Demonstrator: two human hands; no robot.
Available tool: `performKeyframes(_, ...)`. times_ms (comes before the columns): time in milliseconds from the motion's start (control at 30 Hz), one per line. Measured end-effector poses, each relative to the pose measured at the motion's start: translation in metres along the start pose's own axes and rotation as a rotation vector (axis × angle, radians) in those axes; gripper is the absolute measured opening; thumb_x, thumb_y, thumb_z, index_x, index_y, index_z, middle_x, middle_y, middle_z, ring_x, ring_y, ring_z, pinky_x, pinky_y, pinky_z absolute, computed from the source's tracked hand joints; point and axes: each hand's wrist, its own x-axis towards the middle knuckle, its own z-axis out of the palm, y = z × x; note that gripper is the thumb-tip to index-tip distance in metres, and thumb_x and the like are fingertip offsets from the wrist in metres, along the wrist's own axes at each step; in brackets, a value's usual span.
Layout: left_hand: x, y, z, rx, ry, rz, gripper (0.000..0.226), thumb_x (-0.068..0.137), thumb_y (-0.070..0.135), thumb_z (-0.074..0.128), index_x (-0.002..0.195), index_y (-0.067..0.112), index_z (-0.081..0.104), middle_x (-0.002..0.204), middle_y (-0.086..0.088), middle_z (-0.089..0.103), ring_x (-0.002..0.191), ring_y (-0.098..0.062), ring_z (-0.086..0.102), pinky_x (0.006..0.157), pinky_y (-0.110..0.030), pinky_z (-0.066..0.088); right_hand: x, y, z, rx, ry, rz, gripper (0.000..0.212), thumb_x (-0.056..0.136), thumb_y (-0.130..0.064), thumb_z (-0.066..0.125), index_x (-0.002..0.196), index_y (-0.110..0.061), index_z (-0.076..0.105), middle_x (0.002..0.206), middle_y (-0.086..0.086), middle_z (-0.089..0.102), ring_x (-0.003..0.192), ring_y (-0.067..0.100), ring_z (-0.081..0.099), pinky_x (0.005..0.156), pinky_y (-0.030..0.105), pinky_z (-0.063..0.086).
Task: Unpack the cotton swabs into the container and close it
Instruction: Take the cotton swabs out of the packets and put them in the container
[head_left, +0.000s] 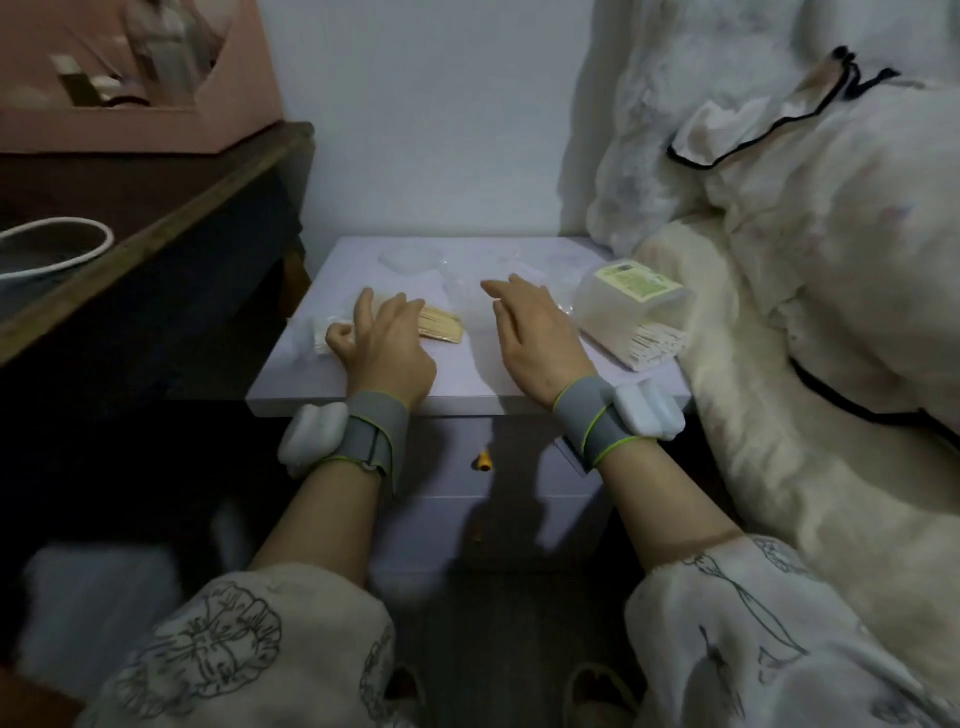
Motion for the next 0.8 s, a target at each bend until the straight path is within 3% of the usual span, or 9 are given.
performKeyframes(100,0.000,-0.011,0.003,0.099,-0.014,0.035,0.057,0.084,0.002,0.042,0.137,0.024,0.040,0.149,0.002,0.034,0.144,-0.021,0.011,0.106,-0.044,0.016,0.006,-0.001,0.010,-0.115,-0.192,0.041,0.041,0.100,-0.014,0.029,0.139,-0.009,0.037,0.144,0.012,0.042,0.144,0.026,0.018,0.115,0.039,0.005)
performKeyframes(200,0.001,-0.017,0.002,0.126,0.042,0.076,0.046,0.088,0.005,0.044,0.129,0.023,0.052,0.139,-0.001,0.045,0.135,-0.025,0.025,0.099,-0.042,0.022,0.009,0.005,0.017,-0.183,-0.288,0.077,0.041,0.100,-0.018,0.026,0.138,-0.009,0.038,0.145,0.009,0.042,0.144,0.025,0.016,0.116,0.042,0.008)
performKeyframes(400,0.001,-0.017,0.006,0.082,0.160,0.084,0.032,0.093,0.009,0.045,0.116,0.021,0.064,0.125,-0.003,0.053,0.120,-0.027,0.036,0.090,-0.038,0.020,0.008,0.007,0.013,-0.214,-0.299,0.108,0.037,0.100,-0.017,0.027,0.130,-0.007,0.046,0.142,0.009,0.043,0.143,0.025,0.015,0.114,0.042,0.008)
performKeyframes(533,0.001,-0.015,0.004,-0.006,0.321,0.121,0.025,0.089,0.007,0.050,0.099,0.019,0.071,0.112,-0.003,0.060,0.116,-0.028,0.041,0.079,-0.033,0.014,0.006,0.003,0.006,-0.201,-0.280,0.059,0.036,0.100,-0.017,0.031,0.131,-0.010,0.048,0.147,0.007,0.039,0.144,0.024,0.013,0.115,0.042,0.006)
performKeyframes(633,0.001,-0.011,-0.003,-0.110,0.465,0.184,0.020,0.083,0.004,0.054,0.084,0.014,0.072,0.099,-0.008,0.062,0.106,-0.033,0.050,0.078,-0.028,0.012,0.007,0.002,0.002,-0.075,-0.120,0.040,0.034,0.097,-0.018,0.039,0.127,-0.011,0.054,0.144,0.005,0.044,0.140,0.025,0.027,0.111,0.027,0.013)
performKeyframes(700,0.002,-0.007,-0.005,-0.165,0.522,0.231,0.017,0.082,0.005,0.054,0.079,0.010,0.070,0.093,-0.011,0.062,0.099,-0.035,0.055,0.078,-0.032,0.022,0.007,-0.001,-0.001,0.029,-0.020,0.077,0.031,0.095,-0.018,0.044,0.121,-0.011,0.059,0.134,0.006,0.054,0.126,0.026,0.044,0.101,0.022,0.026)
performKeyframes(800,0.000,-0.004,-0.005,-0.235,0.510,0.289,0.025,0.083,0.014,0.046,0.080,0.007,0.069,0.092,-0.014,0.062,0.094,-0.035,0.058,0.078,-0.034,0.032,0.005,-0.005,-0.003,0.125,-0.052,0.186,0.036,0.095,-0.024,0.046,0.128,-0.011,0.052,0.134,0.006,0.052,0.108,0.022,0.056,0.092,0.020,0.030)
